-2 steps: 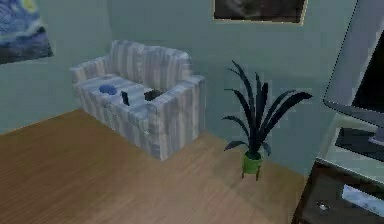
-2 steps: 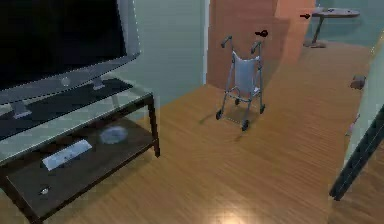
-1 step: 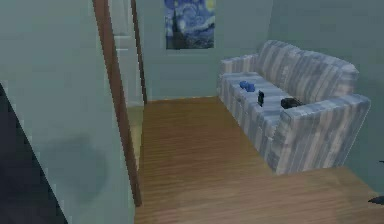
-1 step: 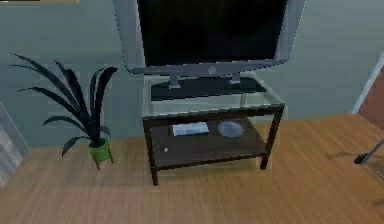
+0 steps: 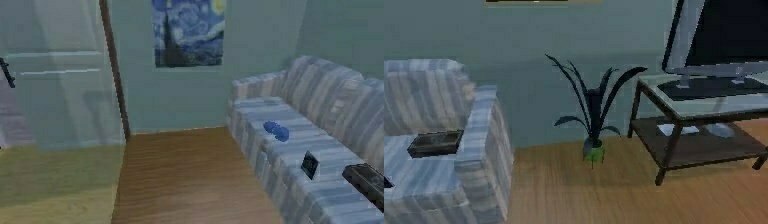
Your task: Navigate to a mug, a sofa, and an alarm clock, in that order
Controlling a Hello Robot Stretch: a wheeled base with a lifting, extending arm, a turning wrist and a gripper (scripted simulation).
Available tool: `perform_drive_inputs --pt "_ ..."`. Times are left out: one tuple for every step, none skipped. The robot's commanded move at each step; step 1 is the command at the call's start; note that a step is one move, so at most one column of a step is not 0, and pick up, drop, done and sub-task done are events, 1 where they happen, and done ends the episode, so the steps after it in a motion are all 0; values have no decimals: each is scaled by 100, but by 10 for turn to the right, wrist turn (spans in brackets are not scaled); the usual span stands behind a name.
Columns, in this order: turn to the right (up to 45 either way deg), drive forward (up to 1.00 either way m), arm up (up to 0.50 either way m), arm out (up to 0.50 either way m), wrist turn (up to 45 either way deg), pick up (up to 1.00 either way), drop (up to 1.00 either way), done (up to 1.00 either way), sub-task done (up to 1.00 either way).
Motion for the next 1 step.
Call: perform_drive_inputs --pt "-60 0 0 0 0 0 0 0 0"
